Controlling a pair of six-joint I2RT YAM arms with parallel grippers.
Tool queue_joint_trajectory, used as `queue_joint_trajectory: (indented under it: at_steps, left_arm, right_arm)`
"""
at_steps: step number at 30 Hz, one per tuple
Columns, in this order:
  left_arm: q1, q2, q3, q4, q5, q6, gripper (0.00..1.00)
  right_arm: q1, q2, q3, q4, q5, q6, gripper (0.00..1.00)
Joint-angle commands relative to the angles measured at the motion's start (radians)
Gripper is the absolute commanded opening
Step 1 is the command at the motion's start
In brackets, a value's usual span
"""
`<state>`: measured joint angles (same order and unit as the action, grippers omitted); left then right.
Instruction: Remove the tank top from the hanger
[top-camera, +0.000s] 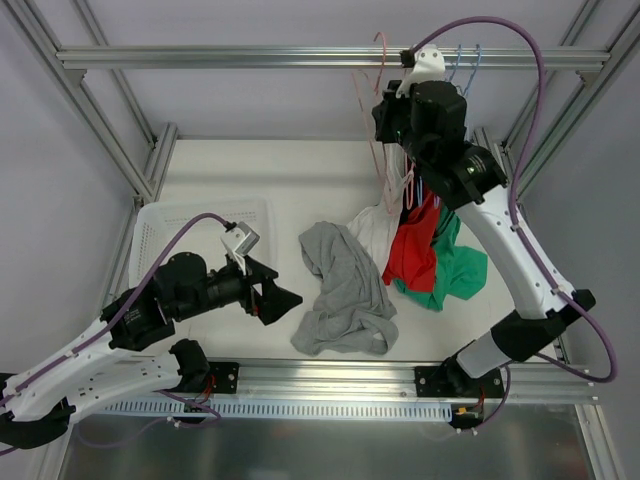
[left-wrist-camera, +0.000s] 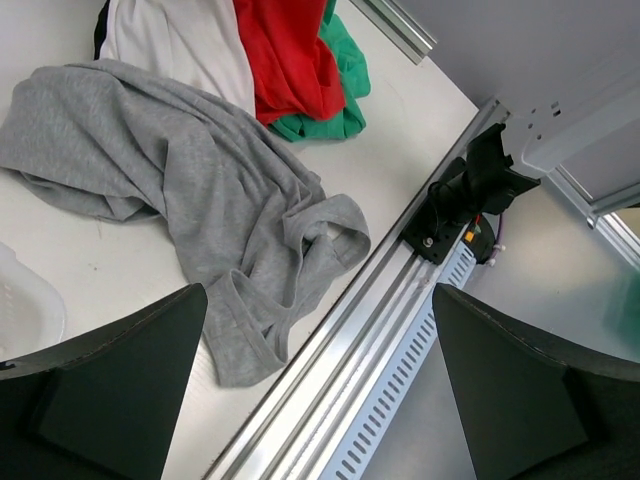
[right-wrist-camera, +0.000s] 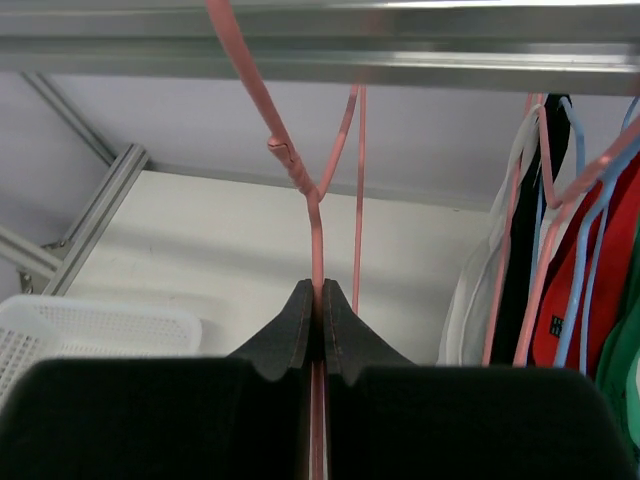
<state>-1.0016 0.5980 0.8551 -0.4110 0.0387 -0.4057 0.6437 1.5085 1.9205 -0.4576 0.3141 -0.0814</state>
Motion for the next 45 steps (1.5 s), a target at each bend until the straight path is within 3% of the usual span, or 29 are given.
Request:
queue_joint_trajectory:
  at_steps: [1,8,15,16,17,18,19,23,25,29,34,37,40,41,42,44,45]
  left_arm:
    - [-0.005,-0.013,0.002,-0.012,-0.031,-0.018,0.99]
    - [-0.005,0.016,0.007,-0.032,-0.108,-0.025,0.99]
    - [-0.005,0.112,0.012,-0.032,-0.097,-0.019,0.99]
    - [-0.006,0.126,0.021,-0.032,-0.095,-0.016,0.99]
    - [-0.005,0.141,0.027,-0.032,-0.1,-0.01,0.99]
    - [-0.005,0.181,0.036,-0.032,-0.114,-0.01,0.99]
    - [-0.005,0.206,0.054,-0.032,-0.152,-0.013,0.99]
    - [-0.005,0.37,0.107,-0.028,-0.235,-0.031,0.99]
    - [-0.005,0.508,0.149,-0.026,-0.247,-0.021,0.99]
    - [-0.005,0.747,0.238,-0.017,-0.27,-0.036,0.99]
    - [-0.006,1.049,0.34,0.004,-0.229,-0.116,0.99]
    - [-0.009,1.161,0.354,0.032,-0.209,-0.148,0.99]
    - [-0.011,1.198,0.348,0.049,-0.215,-0.169,0.7]
    - [-0.012,1.195,0.343,0.051,-0.224,-0.176,0.28]
    - [-0.012,1.179,0.335,0.049,-0.232,-0.18,0.15]
    - [-0.012,1.151,0.329,0.047,-0.223,-0.177,0.01]
    - [-0.012,1.116,0.317,0.047,-0.22,-0.176,0.0]
  right_arm:
    - [-0.007,0.08,0.092,0.06,0.065,0.048,0.0]
    - [-0.01,0.217,0.198,0.062,0.085,0.119,0.0]
    - [-0.009,0.179,0.037,0.082,0.053,0.192,0.01]
    - [-0.01,0.161,0.008,0.091,0.048,0.198,0.07]
    - [-0.009,0.116,-0.023,0.102,0.036,0.203,0.21]
    - [-0.01,0.092,-0.052,0.109,0.014,0.204,0.37]
    - [-0.009,0.063,-0.11,0.114,0.003,0.204,0.6]
    - [-0.01,-0.155,-0.335,0.122,-0.03,0.206,0.8]
    - [-0.01,-0.334,-0.45,0.149,-0.035,0.207,0.96]
    - [-0.01,-0.606,-0.697,0.16,-0.073,0.178,0.99]
    - [-0.012,-0.91,-0.827,0.07,-0.125,0.181,1.0]
    - [-0.01,-0.993,-0.861,0.05,-0.17,0.18,1.0]
    - [-0.012,-1.025,-0.825,-0.012,-0.231,0.16,0.99]
    - [-0.012,-1.033,-0.819,-0.024,-0.243,0.158,1.0]
    - [-0.012,-1.039,-0.818,-0.036,-0.254,0.152,0.99]
    - [-0.01,-1.051,-0.824,-0.038,-0.251,0.147,1.0]
    - [-0.012,-1.064,-0.827,-0.039,-0.245,0.141,1.0]
